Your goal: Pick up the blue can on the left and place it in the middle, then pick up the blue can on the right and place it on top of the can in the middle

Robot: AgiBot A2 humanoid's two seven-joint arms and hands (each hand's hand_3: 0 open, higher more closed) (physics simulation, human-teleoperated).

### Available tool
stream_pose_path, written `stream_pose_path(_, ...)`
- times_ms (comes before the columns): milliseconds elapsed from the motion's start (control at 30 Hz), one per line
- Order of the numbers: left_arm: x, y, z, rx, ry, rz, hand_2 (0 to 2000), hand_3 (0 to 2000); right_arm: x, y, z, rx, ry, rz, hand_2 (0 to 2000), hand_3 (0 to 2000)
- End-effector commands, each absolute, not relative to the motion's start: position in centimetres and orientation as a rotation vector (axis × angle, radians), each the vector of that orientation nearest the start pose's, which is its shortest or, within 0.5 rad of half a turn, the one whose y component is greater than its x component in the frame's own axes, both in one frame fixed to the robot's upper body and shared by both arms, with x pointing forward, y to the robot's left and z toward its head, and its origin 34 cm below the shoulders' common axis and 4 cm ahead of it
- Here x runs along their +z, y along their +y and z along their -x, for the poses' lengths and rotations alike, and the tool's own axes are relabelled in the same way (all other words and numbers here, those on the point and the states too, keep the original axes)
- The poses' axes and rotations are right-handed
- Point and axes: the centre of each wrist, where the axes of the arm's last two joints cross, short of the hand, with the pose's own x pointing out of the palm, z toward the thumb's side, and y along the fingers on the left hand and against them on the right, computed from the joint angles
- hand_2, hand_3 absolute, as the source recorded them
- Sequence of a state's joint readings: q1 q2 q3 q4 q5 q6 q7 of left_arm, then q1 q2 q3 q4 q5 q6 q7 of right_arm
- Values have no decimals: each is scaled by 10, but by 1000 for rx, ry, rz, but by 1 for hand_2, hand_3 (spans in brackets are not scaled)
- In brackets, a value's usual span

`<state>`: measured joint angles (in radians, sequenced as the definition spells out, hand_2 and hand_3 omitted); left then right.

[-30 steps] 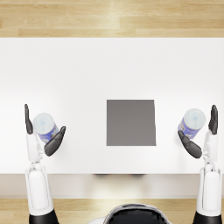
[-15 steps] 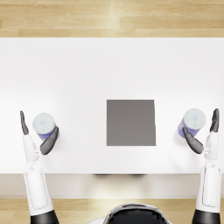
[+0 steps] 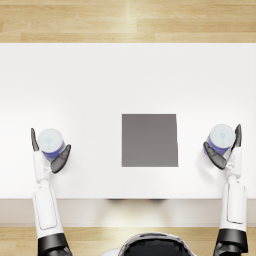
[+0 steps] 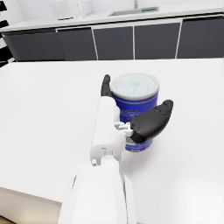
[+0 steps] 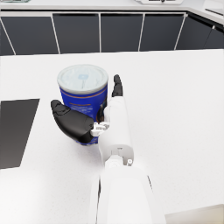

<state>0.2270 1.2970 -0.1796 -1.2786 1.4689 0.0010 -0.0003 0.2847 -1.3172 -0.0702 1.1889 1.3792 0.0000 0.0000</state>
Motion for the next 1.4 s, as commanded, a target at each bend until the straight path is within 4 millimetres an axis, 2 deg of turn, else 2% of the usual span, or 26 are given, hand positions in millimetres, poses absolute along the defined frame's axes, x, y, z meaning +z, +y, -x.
stream_pose_path(33, 99, 313, -283, -1320, 128, -34, 0, 0, 89, -285, -300, 1405, 90, -67, 0, 0)
stream_pose_path(233, 94, 309, -292, -1330, 139, -5, 0, 0, 87, -282, -307, 1419, 87, -92, 0, 0)
stream_pose_path(267, 95, 310, -291, -1328, 136, -4, 1361, 327, 87, -282, -308, 1417, 89, -98, 0, 0)
stream_pose_path(300, 95, 313, -291, -1336, 133, 2, 2000, 653, 90, -282, -307, 1422, 75, -88, 1361, 327)
stream_pose_path(333, 94, 312, -292, -1365, 137, 7, 2000, 980, 88, -282, -307, 1460, 80, -99, 2000, 653)
stream_pose_path(367, 95, 312, -291, -1382, 133, 4, 2000, 1307, 90, -281, -305, 1511, 72, -92, 2000, 980)
stream_pose_path(400, 95, 312, -291, -1384, 130, 4, 2000, 1520, 94, -281, -304, 1544, 56, -80, 2000, 1307)
stream_pose_path(433, 98, 314, -292, -1373, 116, -3, 2000, 1520, 98, -280, -303, 1547, 40, -64, 2000, 1520)
stream_pose_path(500, 114, 306, -290, -1389, 75, -65, 2000, 1520, 112, -275, -299, 1554, -5, -5, 2000, 1520)
stream_pose_path(600, 152, 269, -287, -1505, -14, -226, 2000, 1520, 150, -256, -290, 1604, -108, 141, 2000, 1520)
stream_pose_path(700, 173, 231, -288, -1631, -71, -315, 2000, 1520, 180, -242, -284, 1639, -192, 245, 2000, 1520)
stream_pose_path(767, 179, 210, -290, -1702, -93, -339, 2000, 1520, 190, -237, -283, 1654, -224, 280, 2000, 1520)
stream_pose_path(833, 183, 192, -295, -1752, -110, -348, 2000, 1520, 192, -237, -284, 1656, -233, 284, 2000, 1520)
stream_pose_path(1000, 185, 147, -307, -1900, -232, -190, 2000, 1520, 212, -231, -284, 1662, -296, 342, 2000, 1520)
stream_pose_path(1133, 178, 113, -319, -1991, -208, -124, 2000, 1520, 222, -223, -284, 1680, -329, 371, 2000, 1520)
stream_pose_path(1300, 172, 87, -335, -2038, -157, -73, 2000, 1520, 222, -219, -286, 1698, -332, 367, 2000, 1520)
stream_pose_path(1400, 163, 83, -339, -2040, -120, -39, 2000, 1520, 220, -217, -287, 1702, -329, 357, 2000, 1520)
